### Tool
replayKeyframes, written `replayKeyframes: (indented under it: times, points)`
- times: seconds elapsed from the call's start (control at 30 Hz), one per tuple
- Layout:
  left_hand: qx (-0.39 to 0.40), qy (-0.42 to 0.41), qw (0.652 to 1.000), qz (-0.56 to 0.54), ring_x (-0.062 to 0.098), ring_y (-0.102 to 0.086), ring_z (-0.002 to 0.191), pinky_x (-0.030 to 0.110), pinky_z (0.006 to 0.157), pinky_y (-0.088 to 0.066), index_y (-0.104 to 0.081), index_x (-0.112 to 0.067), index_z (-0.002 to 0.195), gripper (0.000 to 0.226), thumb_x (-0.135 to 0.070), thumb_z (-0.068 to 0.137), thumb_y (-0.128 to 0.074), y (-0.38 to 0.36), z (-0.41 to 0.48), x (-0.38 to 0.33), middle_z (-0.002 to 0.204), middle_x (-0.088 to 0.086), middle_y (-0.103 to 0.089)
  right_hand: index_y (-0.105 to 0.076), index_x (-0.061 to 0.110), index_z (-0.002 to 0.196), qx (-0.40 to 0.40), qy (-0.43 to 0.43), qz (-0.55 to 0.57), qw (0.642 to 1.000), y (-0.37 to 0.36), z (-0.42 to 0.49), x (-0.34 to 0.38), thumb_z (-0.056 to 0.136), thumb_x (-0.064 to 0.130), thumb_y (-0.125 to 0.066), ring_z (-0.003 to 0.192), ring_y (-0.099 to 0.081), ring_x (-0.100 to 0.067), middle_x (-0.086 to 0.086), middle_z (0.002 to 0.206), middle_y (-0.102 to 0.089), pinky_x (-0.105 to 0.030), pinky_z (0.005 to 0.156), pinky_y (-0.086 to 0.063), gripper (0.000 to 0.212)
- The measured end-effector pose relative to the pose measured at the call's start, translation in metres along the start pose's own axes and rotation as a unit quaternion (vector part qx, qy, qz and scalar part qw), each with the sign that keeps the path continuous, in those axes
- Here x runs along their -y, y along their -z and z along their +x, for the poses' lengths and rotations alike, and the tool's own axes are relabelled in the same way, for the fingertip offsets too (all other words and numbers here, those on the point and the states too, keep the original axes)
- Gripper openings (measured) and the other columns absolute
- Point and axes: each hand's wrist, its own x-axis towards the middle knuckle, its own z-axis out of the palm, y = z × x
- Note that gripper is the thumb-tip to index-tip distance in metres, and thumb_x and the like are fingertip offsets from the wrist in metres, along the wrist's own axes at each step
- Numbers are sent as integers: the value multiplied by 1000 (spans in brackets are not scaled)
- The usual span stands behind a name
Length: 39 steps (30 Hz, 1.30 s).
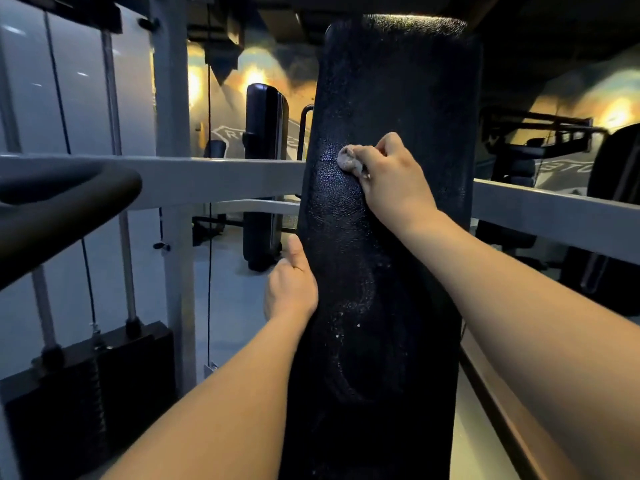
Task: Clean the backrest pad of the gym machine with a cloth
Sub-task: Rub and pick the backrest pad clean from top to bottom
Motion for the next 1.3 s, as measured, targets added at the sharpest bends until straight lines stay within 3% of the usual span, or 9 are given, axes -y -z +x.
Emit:
replayKeyframes:
  times: [0.07, 0.23, 0.4, 0.6, 0.73, 0.83, 0.93, 1.1, 1.3]
  points:
    - [-6, -1, 1000, -4, 36, -58, 107, 42, 88, -44, -61, -15, 98, 84, -71, 95, 1, 0, 0, 1, 118, 18, -65, -68, 12, 126, -10, 16, -4, 1000, 1, 11, -2, 98, 15, -62, 86, -57, -39, -18, 106, -52, -46, 69, -55, 29]
    - [-7, 1, 1000, -16, 37, -57, 113, 46, 95, -47, -63, -12, 122, 89, -67, 97, 2, 0, -1, 2, 122, 18, -65, -67, 9, 121, -24, -31, -26, 999, -9, 30, 4, 99, 15, -56, 86, -59, -38, -17, 107, -54, -36, 68, -48, 26]
    - [-9, -12, 999, -31, 36, -60, 104, 49, 94, -49, -66, -10, 111, 93, -70, 94, 4, -2, 0, 6, 112, 17, -67, -67, 2, 113, 36, 131, -21, 990, -19, -19, 16, 94, 5, -55, 77, -53, -34, -18, 97, -52, -45, 62, -53, 22]
    - [-14, -24, 999, -28, 35, -59, 103, 40, 82, -45, -66, -8, 110, 87, -65, 99, -1, -1, -1, 4, 111, 18, -67, -61, 12, 129, 84, 152, -45, 984, -1, -17, 22, 102, 46, -41, 90, -49, -31, -14, 113, -47, -41, 71, -52, 49]
    - [-15, -30, 999, -24, 36, -59, 100, 39, 79, -43, -65, -7, 107, 86, -65, 98, -2, -2, 0, 6, 109, 19, -66, -54, 11, 141, 67, 144, -59, 986, -14, -14, 21, 103, 22, -54, 77, -40, -27, -16, 108, -48, -46, 59, -51, 39]
    - [-13, -24, 999, -27, 37, -59, 102, 41, 82, -46, -65, -9, 110, 85, -66, 98, -3, -1, 1, 7, 111, 17, -66, -66, 18, 118, 72, 171, -35, 982, -7, 6, 15, 101, 24, -52, 79, -46, -26, -12, 101, -45, -43, 65, -54, 23]
    - [-10, -23, 999, -32, 35, -59, 99, 42, 83, -48, -65, -11, 106, 83, -66, 98, -3, 0, -1, 6, 109, 16, -66, -68, 28, 116, 17, 90, -28, 995, 3, 40, 1, 102, 25, -49, 81, -54, -26, -10, 106, -49, -39, 72, -55, 24]
    - [-1, -10, 999, -33, 36, -58, 101, 42, 85, -48, -65, -11, 105, 83, -66, 98, -2, 2, -1, 4, 110, 18, -66, -64, 25, 119, -18, -75, -55, 995, -13, 62, 16, 104, 23, -41, 100, -56, -28, -10, 122, -47, -36, 73, -43, 27]
    - [2, -20, 999, -25, 34, -58, 96, 41, 80, -47, -63, -14, 99, 80, -65, 99, -1, 3, -3, 5, 105, 16, -66, -65, 24, 119, -11, -38, -58, 998, -7, 65, 7, 105, 27, -45, 107, -54, -33, -13, 124, -46, -38, 79, -45, 25]
